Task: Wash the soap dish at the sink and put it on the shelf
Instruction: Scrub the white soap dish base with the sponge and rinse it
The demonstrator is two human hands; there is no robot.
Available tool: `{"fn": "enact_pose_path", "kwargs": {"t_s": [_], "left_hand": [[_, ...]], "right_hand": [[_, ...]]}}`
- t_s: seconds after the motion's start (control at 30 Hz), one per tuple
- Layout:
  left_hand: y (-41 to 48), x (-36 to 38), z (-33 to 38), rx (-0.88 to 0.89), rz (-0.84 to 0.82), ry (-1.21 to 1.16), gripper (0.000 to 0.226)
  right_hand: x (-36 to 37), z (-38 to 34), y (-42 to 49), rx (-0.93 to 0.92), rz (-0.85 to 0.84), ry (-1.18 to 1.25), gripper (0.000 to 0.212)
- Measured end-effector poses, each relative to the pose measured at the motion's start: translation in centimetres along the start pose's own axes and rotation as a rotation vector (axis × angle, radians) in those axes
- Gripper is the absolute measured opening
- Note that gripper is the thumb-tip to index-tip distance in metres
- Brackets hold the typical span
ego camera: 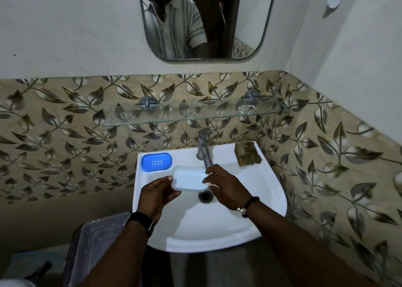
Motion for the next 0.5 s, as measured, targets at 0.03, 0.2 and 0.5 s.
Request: {"fn": "enact_pose_path", "kwargs": {"t_s": [0.03, 0.2, 0.5], "left_hand": [[0.0, 0.2, -0.1, 0.006, 0.009, -0.024, 0.016], [0.3, 1.3, -1.4, 0.021, 0.034, -0.088, 0.012], [1.7, 3.4, -3.2, 0.024, 0.068, -0.109, 0.027]], "right_hand": [[-0.8, 0.0, 0.0, -0.011, 0.03, 0.017, 0.041], [-4.5, 3.6, 0.4, 0.112, 0.213, -0.026, 0.059], [-6.2, 12.9, 4.8, 0.208, 0.06, -0.564, 0.064]]}}
Point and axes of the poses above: each hand's wrist, its own y-axis towards the middle knuckle, its own x-axis out of the palm, z = x × y, the point moved 10 cm from there along y, towards the middle knuckle, and after that the axes turned 6 degrees about x, right-handed, at the moved point
